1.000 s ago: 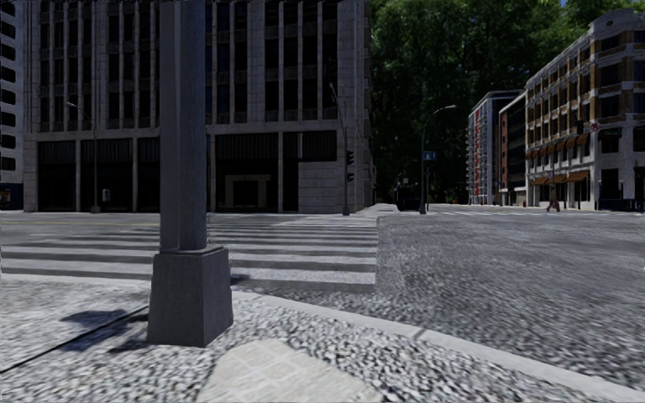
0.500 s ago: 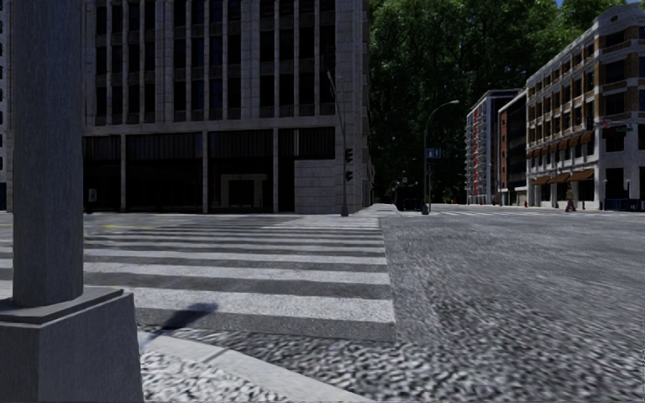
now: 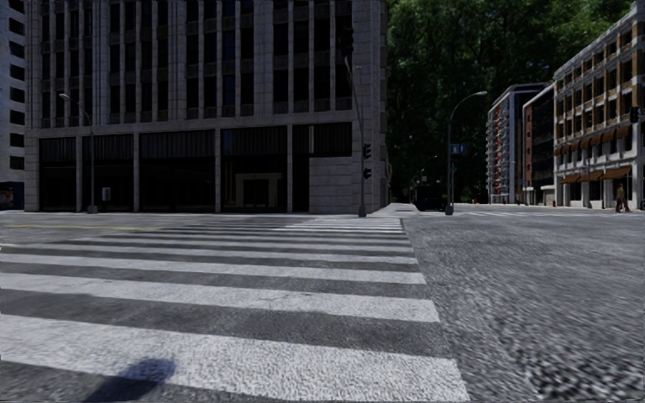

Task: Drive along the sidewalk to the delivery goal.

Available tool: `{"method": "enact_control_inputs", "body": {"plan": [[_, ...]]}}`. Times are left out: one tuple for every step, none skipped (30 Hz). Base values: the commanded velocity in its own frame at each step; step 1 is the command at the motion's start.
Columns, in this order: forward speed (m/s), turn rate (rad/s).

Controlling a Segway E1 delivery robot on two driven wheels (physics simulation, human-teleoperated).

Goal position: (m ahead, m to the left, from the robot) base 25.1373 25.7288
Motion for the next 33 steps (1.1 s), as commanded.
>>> {"method": "enact_control_inputs", "body": {"plan": [[1.65,0.32],[1.64,0.32],[1.64,0.32],[1.64,0.23],[1.64,0.23],[1.64,0.09],[1.64,0.00],[1.63,0.00],[1.63,0.00],[1.63,0.00],[1.60,0.00],[1.58,0.00],[1.57,0.00],[1.57,0.00],[1.56,0.00],[1.56,0.00],[1.56,0.00],[1.56,0.00],[1.56,0.00],[1.56,0.00],[1.56,0.00],[1.56,0.00],[1.56,0.00],[1.56,0.00],[1.56,0.00],[1.55,0.00],[1.55,0.00],[1.55,0.00],[1.55,0.00],[1.55,0.00],[1.55,0.00],[1.55,0.00],[1.55,0.00]]}}
